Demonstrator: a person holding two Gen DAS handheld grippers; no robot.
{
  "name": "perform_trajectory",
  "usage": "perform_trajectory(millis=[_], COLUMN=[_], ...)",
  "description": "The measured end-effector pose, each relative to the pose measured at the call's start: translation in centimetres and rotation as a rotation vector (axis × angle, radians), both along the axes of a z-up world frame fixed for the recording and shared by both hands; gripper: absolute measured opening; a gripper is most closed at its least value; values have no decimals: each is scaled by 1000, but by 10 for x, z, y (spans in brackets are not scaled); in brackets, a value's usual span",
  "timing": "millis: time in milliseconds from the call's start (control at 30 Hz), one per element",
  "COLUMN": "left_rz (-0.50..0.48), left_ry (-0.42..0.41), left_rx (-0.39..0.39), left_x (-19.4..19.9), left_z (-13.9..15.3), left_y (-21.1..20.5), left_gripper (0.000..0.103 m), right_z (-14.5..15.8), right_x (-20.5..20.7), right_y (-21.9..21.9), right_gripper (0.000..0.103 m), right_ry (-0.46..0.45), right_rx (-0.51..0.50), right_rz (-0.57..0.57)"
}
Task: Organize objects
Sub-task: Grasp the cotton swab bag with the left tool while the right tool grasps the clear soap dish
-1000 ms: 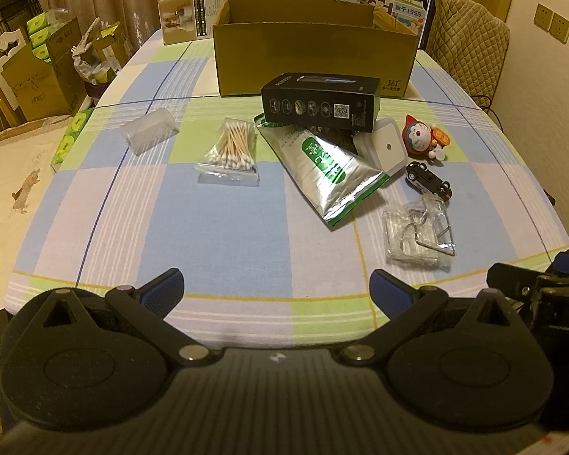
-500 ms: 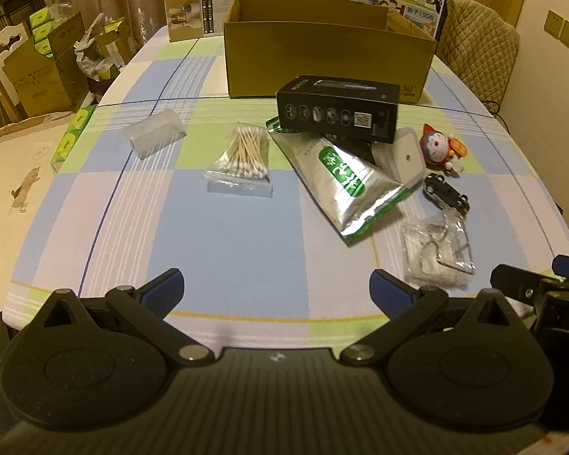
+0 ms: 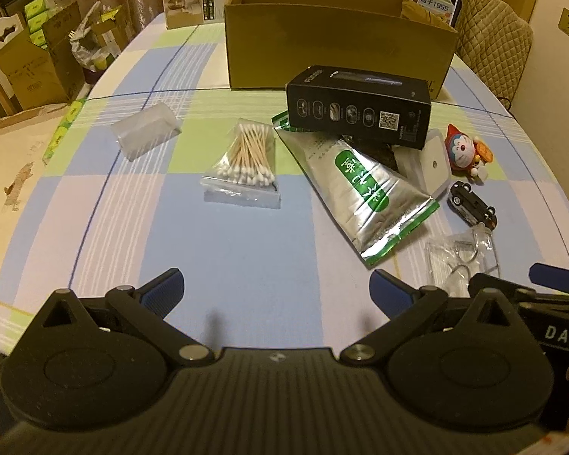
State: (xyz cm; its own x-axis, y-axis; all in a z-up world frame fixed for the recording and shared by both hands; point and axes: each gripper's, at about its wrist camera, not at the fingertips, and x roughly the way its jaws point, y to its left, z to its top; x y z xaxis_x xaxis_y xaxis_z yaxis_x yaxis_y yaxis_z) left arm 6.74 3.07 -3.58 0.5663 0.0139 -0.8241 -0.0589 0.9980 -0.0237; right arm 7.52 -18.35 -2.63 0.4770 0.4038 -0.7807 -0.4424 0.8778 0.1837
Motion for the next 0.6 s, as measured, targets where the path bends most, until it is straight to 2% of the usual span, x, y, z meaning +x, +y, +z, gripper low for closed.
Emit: perform_trajectory(millis=[367,567,600], left_rz=[-17,-16,-17], left_ry=[20,21,21], left_rx=[-13,-15,-15], left_x=[24,30,31], left_z=[-14,-17,-17], left_y=[-2,0,1], left_gripper=[102,102,102], right_z=[-21,-23,-23], right_x=[14,17,17], right_y=[10,15,16], right_gripper=[77,68,63], right_ry=[48,58,56], right_rx=[-19,-20,-19], right_rz=[25,40,43])
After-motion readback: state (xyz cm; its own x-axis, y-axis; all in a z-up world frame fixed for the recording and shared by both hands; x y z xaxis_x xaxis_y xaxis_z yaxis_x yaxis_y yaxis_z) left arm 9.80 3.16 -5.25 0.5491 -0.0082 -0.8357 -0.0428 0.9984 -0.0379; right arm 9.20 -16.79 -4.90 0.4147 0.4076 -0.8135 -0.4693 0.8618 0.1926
